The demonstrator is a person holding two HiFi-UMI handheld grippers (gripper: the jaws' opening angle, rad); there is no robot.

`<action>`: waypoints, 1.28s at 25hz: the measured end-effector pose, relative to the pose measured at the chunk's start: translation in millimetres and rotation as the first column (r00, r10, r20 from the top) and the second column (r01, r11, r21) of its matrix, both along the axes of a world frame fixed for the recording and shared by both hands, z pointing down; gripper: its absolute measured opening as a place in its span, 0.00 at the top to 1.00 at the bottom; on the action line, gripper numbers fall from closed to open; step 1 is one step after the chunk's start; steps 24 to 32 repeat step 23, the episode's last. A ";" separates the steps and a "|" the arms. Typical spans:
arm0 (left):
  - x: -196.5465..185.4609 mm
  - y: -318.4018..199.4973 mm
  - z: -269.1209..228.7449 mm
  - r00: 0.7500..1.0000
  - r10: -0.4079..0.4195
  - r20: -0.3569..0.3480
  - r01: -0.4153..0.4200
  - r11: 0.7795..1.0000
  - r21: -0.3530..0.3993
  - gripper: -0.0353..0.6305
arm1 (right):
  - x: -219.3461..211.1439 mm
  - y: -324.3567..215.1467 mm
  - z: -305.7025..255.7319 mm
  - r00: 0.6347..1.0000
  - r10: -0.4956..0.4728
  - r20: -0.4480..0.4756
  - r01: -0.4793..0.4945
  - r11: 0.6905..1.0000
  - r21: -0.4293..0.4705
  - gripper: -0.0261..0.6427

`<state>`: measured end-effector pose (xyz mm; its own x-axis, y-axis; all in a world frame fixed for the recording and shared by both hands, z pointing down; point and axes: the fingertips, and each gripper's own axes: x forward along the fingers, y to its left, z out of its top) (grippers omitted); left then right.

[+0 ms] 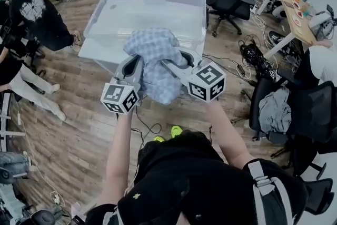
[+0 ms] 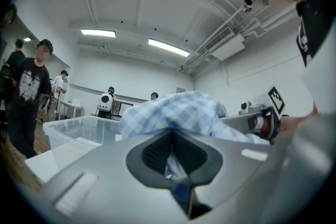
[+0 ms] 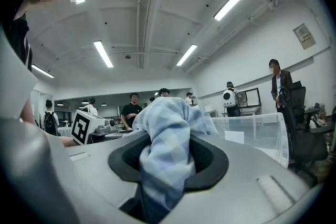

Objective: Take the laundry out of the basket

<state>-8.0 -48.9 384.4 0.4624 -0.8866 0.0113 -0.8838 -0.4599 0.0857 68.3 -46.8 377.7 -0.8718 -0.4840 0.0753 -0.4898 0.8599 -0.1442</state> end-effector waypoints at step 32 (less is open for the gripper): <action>-19.4 30.6 -11.4 0.999 0.029 -0.014 -0.029 0.999 0.023 0.94 | -24.1 37.1 -7.9 1.000 0.009 -0.023 -0.008 0.999 0.032 0.74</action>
